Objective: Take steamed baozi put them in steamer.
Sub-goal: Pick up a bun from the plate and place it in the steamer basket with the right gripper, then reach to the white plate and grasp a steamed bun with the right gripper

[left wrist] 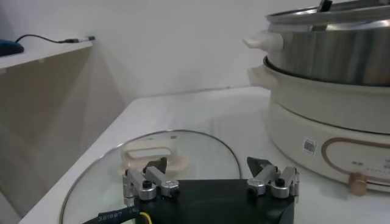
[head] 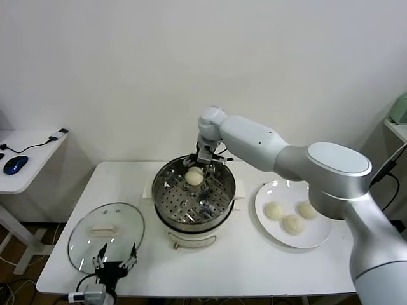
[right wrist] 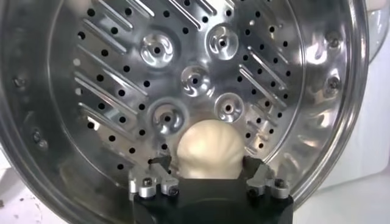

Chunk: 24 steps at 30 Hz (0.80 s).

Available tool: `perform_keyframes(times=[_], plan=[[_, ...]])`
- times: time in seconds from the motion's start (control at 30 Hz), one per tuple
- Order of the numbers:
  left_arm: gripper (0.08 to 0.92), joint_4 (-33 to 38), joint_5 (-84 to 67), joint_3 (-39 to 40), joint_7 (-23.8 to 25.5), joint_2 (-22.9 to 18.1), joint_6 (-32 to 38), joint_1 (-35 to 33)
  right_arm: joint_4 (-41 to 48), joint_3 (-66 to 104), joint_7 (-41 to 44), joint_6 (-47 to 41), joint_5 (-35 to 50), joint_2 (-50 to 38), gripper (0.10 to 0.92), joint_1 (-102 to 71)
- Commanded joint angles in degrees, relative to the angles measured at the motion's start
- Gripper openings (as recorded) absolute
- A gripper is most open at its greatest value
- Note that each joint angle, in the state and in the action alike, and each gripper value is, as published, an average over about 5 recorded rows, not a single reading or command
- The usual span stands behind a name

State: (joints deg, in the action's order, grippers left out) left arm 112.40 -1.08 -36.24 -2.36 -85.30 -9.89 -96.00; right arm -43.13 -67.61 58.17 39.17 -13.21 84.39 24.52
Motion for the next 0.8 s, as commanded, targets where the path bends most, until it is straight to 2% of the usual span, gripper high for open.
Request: perform_keyframes(times=[0.03, 0.2, 0.33, 0.43, 0.63, 0.8], plan=[[0.823, 0.52, 0.15, -0.03, 0.08, -0.1, -0.19, -0.32, -4.21, -5.98, 3.81, 0.18, 16.91, -3.23, 0.822, 10.5], [0.823, 0.72, 0.47, 0.11, 0.07, -0.4, -0.14, -0.86, -6.41, -13.43, 7.15, -1.39, 31.53, -8.89, 0.823, 19.45], [0.823, 0.5, 0.48, 0.18, -0.04, -0.61, 0.16, -1.28, -10.5, -23.12, 9.08, -11.32, 42.46, -18.96, 0.823, 25.44], [0.823, 0.37, 0.42, 0.14, -0.1, -0.64, 0.42, -1.45, -16.25, -30.93, 9.06, -22.69, 44.24, -28.46, 0.823, 28.22], [0.823, -0.13, 0.11, -0.08, -0.08, -0.23, 0.99, -0.97, -29.01, -38.08, 2.18, -37.59, 43.96, -43.01, 0.823, 25.53], [0.823, -0.13, -0.35, -0.48, -0.16, -0.36, 0.86, -0.37, -34.61, -34.99, -3.44, -50.51, 43.8, -47.35, 0.823, 17.28]])
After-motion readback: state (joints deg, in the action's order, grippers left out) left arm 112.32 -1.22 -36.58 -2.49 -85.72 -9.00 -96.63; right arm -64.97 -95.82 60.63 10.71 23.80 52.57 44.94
